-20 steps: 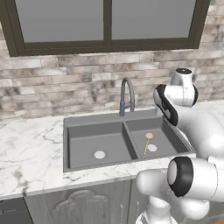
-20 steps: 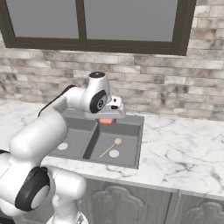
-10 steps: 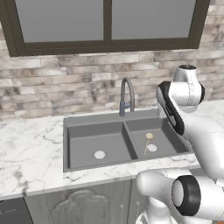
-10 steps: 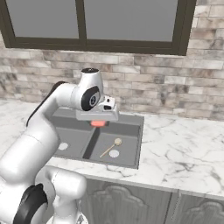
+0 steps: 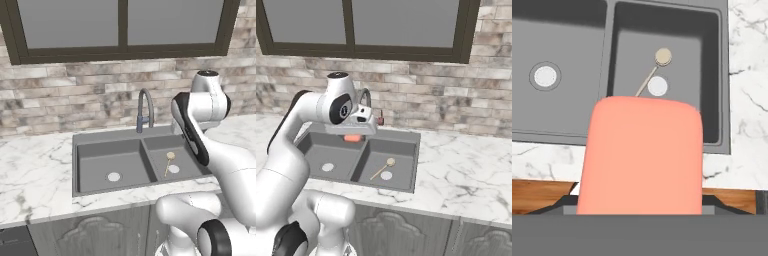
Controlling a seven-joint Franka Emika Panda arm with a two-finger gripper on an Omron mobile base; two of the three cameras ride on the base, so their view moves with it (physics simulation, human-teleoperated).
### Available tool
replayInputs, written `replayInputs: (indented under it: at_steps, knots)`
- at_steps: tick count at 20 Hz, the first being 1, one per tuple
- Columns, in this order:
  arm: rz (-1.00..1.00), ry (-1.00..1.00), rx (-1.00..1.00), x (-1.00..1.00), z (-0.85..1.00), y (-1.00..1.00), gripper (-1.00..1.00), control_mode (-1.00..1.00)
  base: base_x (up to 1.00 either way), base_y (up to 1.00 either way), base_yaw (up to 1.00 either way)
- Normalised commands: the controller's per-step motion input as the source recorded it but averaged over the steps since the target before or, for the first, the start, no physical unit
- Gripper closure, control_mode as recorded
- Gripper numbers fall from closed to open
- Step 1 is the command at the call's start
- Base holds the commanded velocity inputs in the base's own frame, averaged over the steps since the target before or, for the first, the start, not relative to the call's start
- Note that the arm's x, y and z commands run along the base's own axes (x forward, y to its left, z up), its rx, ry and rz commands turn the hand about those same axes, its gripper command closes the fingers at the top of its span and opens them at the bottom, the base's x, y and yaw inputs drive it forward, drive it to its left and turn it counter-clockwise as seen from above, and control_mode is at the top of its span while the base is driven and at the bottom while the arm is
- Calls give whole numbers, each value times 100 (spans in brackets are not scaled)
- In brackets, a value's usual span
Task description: Pick up the dish brush and bar soap from the sink, and place them back in the cabinet, and close the cabinet door.
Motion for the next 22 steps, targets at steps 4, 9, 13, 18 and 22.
replayInputs:
  at_steps: [4, 9, 13, 18, 22]
  knots:
    - [0, 0, 0, -25, 41, 29, 100, -100, 0, 0, 0]
    - [-1, 0, 0, -9, 31, 33, 100, -100, 0, 0, 0]
    - [-2, 0, 2, -7, 26, 13, 100, -100, 0, 0, 0]
    - [0, 0, 5, -12, 21, 1, 100, -100, 0, 0, 0]
    - [0, 0, 5, -14, 16, 0, 100, -100, 0, 0, 0]
